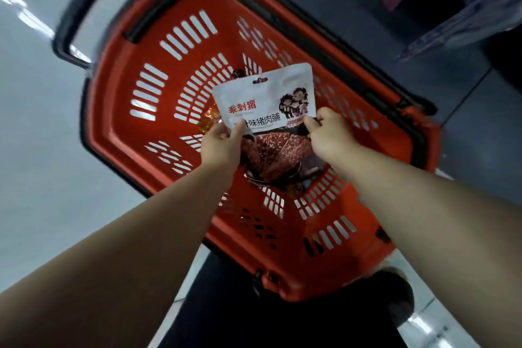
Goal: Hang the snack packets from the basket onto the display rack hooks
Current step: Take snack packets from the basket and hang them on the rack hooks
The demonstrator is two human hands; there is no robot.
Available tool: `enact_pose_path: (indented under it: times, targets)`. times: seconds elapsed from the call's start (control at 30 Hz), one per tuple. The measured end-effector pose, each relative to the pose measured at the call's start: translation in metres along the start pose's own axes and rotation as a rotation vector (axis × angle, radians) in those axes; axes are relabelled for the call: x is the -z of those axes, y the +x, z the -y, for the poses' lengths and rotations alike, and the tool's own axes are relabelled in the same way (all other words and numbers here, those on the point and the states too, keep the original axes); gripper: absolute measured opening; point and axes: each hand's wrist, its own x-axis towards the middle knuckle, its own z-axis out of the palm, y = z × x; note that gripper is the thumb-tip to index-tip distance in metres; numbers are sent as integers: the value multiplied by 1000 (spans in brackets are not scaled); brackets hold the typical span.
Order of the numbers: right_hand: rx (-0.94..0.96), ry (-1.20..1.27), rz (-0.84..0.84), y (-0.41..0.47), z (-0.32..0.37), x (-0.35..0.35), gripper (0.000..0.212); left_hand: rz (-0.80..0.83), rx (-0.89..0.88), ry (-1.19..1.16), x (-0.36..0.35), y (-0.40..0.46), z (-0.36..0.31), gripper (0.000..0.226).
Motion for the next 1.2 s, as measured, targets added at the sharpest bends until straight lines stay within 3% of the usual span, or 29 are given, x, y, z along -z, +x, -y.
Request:
enact_pose_path:
  times: [0.13, 0.37, 0.67, 0.87, 1.0, 1.2]
  targets:
    - [113, 50, 39, -60, 65, 58, 21, 10, -147, -173, 49, -75, -71, 8]
    - [286, 292, 33, -221, 207, 206, 21, 79, -451, -243, 142, -242, -239, 16]
    - [703, 318, -235, -472, 323, 421, 55, 219, -974, -349, 229, -501, -427, 11]
    - [876, 388, -502, -614, 336, 539, 26, 234, -1324, -388, 233, -660, -503, 15]
    - [939, 398, -666, -673, 315, 601, 38, 282, -1475, -406, 209, -747, -527, 16]
    - [922, 440, -878, -722, 240, 676, 39, 434, -1585, -381, 134, -835, -531, 18]
